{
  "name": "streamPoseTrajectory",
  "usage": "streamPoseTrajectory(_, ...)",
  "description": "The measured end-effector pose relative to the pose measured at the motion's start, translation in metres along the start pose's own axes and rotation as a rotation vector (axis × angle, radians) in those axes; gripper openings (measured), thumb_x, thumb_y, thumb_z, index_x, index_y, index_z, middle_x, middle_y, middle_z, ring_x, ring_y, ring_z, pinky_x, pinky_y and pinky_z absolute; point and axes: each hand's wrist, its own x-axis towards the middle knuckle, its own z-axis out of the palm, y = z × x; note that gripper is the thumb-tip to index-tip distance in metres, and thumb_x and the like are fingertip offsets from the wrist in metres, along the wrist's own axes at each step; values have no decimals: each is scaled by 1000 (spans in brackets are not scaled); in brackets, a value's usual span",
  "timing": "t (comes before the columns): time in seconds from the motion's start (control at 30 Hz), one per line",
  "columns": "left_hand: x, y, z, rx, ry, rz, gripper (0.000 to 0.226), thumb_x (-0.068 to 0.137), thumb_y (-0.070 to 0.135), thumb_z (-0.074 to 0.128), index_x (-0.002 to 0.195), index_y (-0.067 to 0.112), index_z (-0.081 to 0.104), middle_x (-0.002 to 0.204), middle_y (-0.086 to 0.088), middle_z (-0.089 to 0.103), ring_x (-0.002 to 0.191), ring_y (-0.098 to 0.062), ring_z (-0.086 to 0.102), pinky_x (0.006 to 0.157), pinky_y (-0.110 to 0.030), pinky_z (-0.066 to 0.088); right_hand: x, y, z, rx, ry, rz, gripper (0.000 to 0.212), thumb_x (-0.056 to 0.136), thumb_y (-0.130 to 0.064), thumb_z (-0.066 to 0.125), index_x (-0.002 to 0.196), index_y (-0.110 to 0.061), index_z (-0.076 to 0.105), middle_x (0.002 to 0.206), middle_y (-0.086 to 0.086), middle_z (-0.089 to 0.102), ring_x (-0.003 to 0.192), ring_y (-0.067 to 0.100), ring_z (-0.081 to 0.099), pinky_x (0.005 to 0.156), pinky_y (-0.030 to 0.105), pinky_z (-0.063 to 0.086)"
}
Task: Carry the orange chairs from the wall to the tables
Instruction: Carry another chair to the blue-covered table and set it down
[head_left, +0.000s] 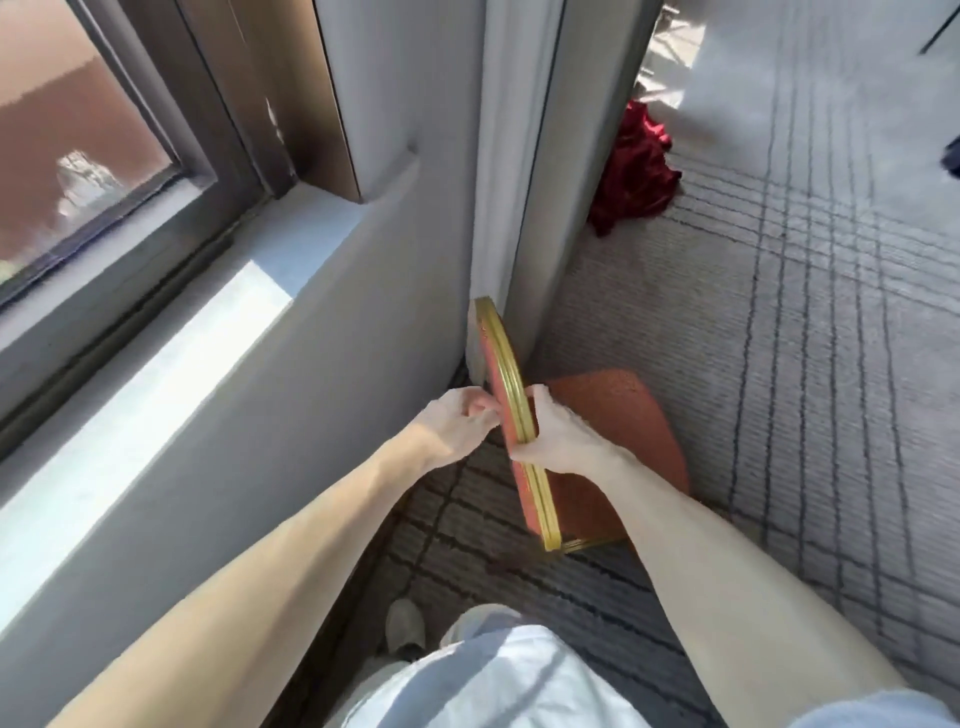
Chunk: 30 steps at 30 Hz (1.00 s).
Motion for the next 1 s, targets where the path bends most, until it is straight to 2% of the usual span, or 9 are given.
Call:
streamPoseTrajectory(0.13,44,33,-6,110,79,202,39,95,29,51,134,22,53,125,1,60,113,-16,58,100,-32,46,-6,10,-29,44,-14,49,80,72,-39,75,137,-34,29,100,-4,61,87,11,63,72,31,51)
streamPoseTrajectory(0.2,69,50,-3,247,88,309,43,94,27,52,137,22,53,127,-5,58,120,-22,54,103,-36,43,-8,20,-46,62,-9,85,76,72,-40,75,134,-36,31,100,-7,62,86,8,63,74,32,53)
streamPoseTrajectory(0.33,112,79,0,595,59,537,40,98,30,48,137,27,55,149,1,48,139,-19,42,115,-45,28,-10,37,-86,54,-58,156,71,70,-38,75,127,-36,33,102,-9,61,88,8,61,81,36,53)
streamPoseTrajectory(0.43,148,110,5,707,105,749,33,99,35,39,118,28,64,126,1,63,121,-26,54,109,-49,33,-13,62,-120,147,-64,194,74,69,-33,77,130,-35,35,118,-11,58,101,7,58,92,35,49)
streamPoseTrajectory(0.5,178,141,13,747,138,840,42,98,41,29,101,23,67,104,0,67,105,-29,58,99,-47,41,-17,84,-140,238,-63,218,82,70,-31,80,138,-35,33,132,-12,52,114,6,52,97,30,45)
streamPoseTrajectory(0.6,210,186,33,761,35,881,50,98,48,27,94,20,68,92,-4,69,95,-31,61,90,-46,49,-27,118,-161,394,-50,245,88,68,-27,82,141,-39,34,137,-13,50,122,3,49,101,29,42)
streamPoseTrajectory(0.77,263,245,75,1093,-45,1062,24,94,18,45,104,10,65,84,-13,71,73,-39,64,66,-47,54,-36,162,-206,539,77,326,74,63,-27,81,128,-41,50,122,-15,62,108,6,62,97,37,51)
streamPoseTrajectory(0.87,272,282,93,1125,5,1107,21,95,11,45,103,5,63,90,-16,68,81,-41,64,72,-48,51,-43,173,-234,470,209,396,77,62,-36,80,133,-34,51,132,-15,57,113,9,59,99,38,49)
streamPoseTrajectory(1.0,290,318,122,1164,-30,1102,29,102,18,32,121,12,53,107,-13,64,98,-41,64,79,-43,51,-39,172,-256,440,485,439,53,74,-27,71,125,-26,56,113,-7,62,99,16,63,87,40,54)
